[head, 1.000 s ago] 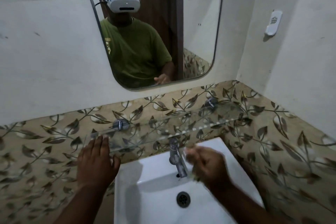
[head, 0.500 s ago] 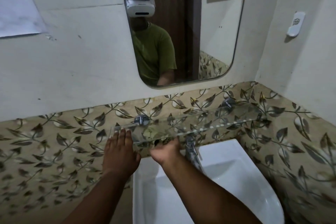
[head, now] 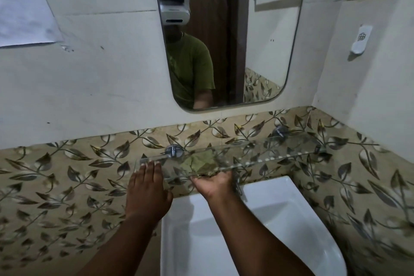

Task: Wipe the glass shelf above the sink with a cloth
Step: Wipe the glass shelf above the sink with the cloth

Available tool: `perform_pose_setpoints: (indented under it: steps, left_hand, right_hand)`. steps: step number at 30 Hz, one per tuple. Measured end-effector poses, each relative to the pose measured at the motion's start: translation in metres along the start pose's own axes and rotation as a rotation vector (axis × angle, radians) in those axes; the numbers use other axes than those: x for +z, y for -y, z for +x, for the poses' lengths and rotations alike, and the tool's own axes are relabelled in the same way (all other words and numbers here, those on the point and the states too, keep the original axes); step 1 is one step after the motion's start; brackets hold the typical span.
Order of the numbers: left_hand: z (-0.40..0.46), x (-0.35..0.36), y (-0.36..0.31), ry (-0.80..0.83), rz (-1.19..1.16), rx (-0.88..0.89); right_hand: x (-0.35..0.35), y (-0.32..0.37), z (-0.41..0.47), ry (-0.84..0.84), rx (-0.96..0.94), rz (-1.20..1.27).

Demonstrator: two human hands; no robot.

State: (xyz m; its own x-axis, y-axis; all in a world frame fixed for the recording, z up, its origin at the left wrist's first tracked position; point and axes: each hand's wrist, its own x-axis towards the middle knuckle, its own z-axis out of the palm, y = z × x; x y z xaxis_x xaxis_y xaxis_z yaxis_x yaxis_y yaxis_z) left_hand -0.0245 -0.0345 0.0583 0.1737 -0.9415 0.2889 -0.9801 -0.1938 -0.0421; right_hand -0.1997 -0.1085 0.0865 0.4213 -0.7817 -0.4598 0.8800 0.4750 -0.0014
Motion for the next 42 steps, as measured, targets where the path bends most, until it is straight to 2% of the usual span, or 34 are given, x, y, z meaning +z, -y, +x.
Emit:
perform_pose_setpoints:
  steps: [5, 11, 14, 17, 21, 27, 30, 34, 37, 42]
  left_hand:
    - [-0.001, 0.000, -0.001, -0.008, -0.004, 0.012]
    - [0.001, 0.002, 0.000, -0.021, -0.007, 0.007]
    - [0.000, 0.003, 0.000, -0.027, -0.022, 0.006]
    - [0.000, 0.002, -0.002, -0.034, -0.022, 0.010]
    - [0.001, 0.000, -0.002, -0.024, -0.014, 0.009]
    - [0.001, 0.000, -0.004, -0.014, -0.020, -0.003]
    - [0.001, -0.002, -0.004, 0.001, -0.011, 0.000]
    - [0.002, -0.003, -0.003, 0.006, -0.007, 0.000]
    - [0.002, -0.002, -0.001, 0.001, -0.013, -0.013]
    - [0.002, 0.000, -0.004, 0.016, -0.010, -0.006]
  right_hand:
    - [0.004, -0.003, -0.004, 0.088, 0.032, -0.081]
    - [0.000, 0.031, 0.004, -0.038, -0.072, -0.025]
    - [0.007, 0.020, 0.003, 0.068, -0.047, 0.017]
    - [0.001, 0.019, 0.000, 0.104, -0.010, 0.024]
    - [-0.011, 0.052, 0.004, 0.036, -0.056, -0.021]
    - [-0.003, 0.055, 0.010, 0.092, -0.091, 0.056]
    - [-0.013, 0.066, 0.005, 0.048, -0.052, 0.022]
    - [-0.017, 0.103, 0.002, 0.001, -0.124, 0.020]
    - [-0.008, 0.099, 0.006, 0.021, -0.167, 0.043]
    - [-0.017, 0.100, -0.004, 0.015, -0.113, -0.002]
